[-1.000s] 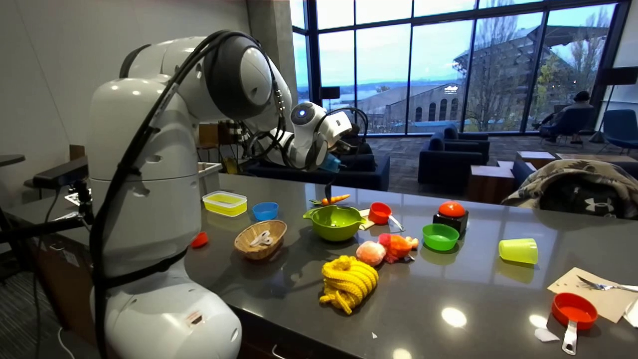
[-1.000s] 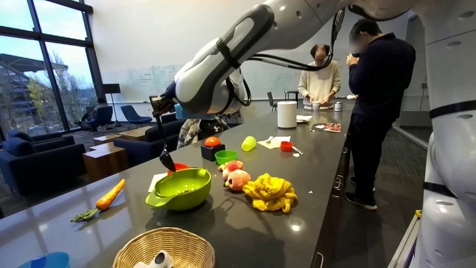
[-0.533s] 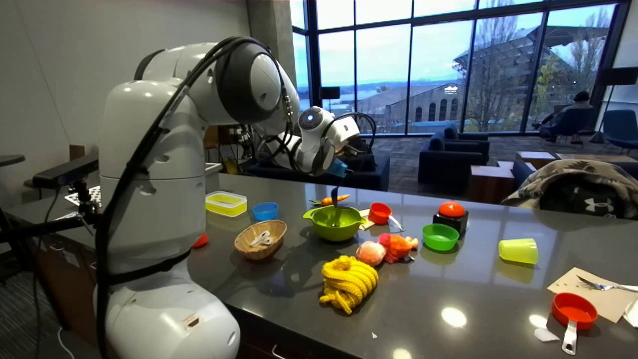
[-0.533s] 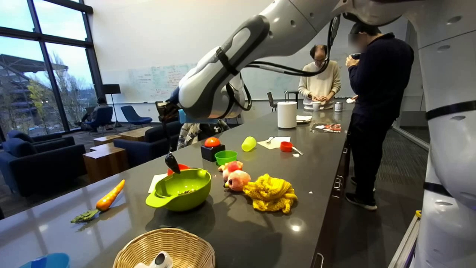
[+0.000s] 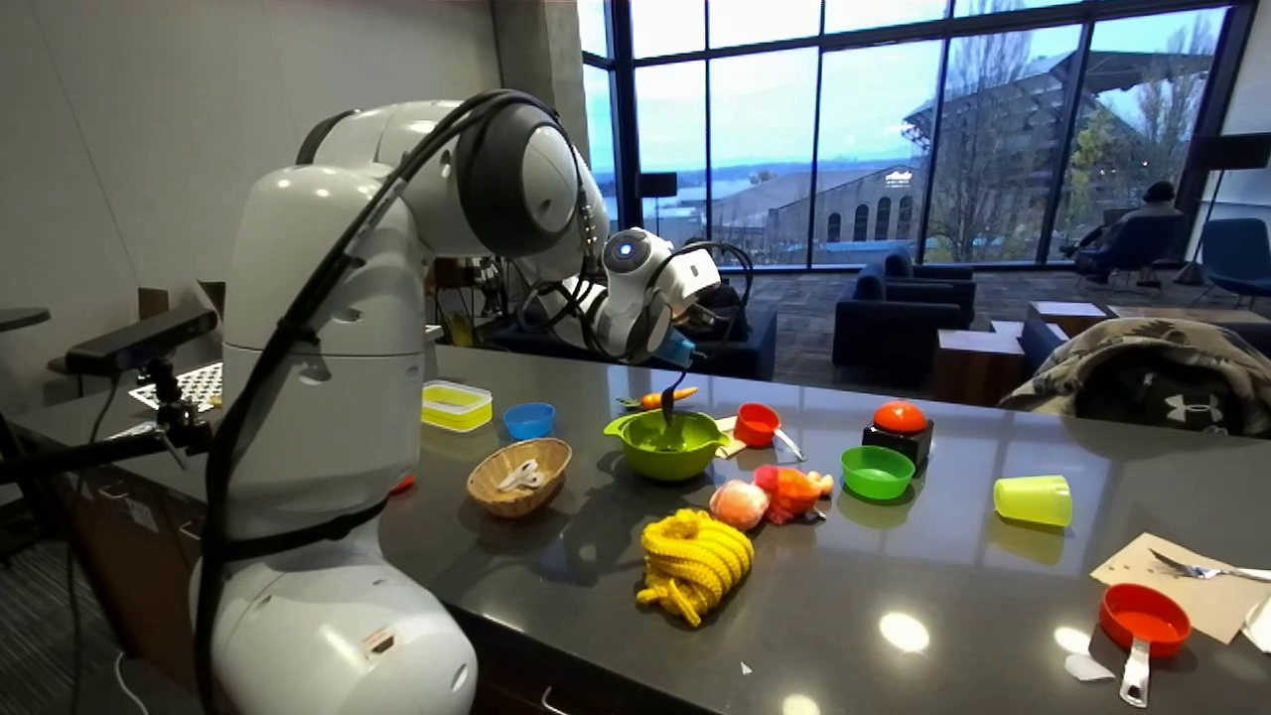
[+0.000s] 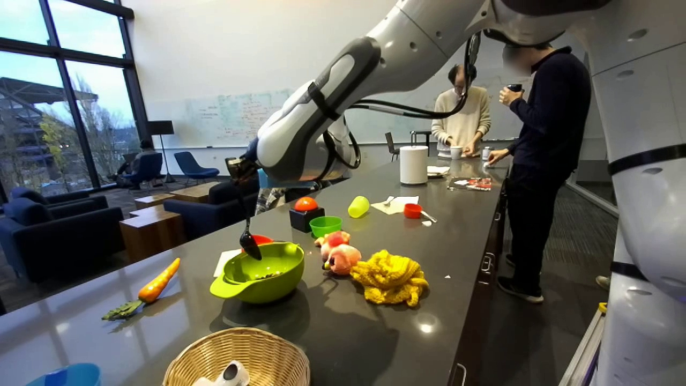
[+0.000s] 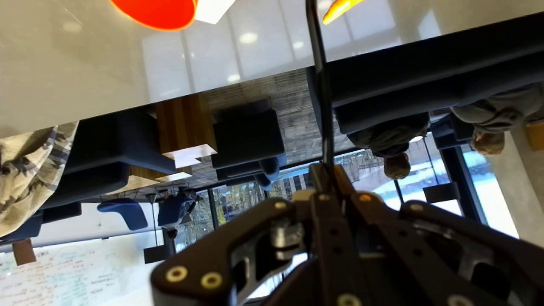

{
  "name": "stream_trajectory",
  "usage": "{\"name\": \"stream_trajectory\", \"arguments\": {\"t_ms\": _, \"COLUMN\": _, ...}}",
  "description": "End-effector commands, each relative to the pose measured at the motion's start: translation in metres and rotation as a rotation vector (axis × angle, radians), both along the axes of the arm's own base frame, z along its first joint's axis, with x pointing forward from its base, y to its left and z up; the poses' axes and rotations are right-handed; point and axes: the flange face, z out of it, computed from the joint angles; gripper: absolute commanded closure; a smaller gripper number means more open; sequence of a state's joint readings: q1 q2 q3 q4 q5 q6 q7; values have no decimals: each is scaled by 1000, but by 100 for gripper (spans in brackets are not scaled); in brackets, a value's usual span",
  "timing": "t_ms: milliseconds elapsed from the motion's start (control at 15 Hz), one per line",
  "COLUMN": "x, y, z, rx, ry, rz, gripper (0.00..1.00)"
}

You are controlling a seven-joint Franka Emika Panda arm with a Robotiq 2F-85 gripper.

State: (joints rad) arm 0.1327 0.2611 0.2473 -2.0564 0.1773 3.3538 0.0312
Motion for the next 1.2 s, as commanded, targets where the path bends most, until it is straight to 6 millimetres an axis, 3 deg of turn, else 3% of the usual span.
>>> {"name": "stream_trajectory", "arguments": {"t_ms": 0, "x": 3, "y": 0, "z": -2, "rx": -4, "ry": -9, "rz": 7, "gripper": 99}}
{"name": "stream_trajectory", "arguments": {"t_ms": 600, "x": 1, "y": -19, "z": -18, "rx": -34, "ry": 16, "rz": -3, "gripper": 99}}
{"name": "stream_trajectory", "arguments": {"t_ms": 1133, "x": -17, "y": -13, "z": -13, "rx": -42, "ry": 32, "rz": 25, "gripper": 99}}
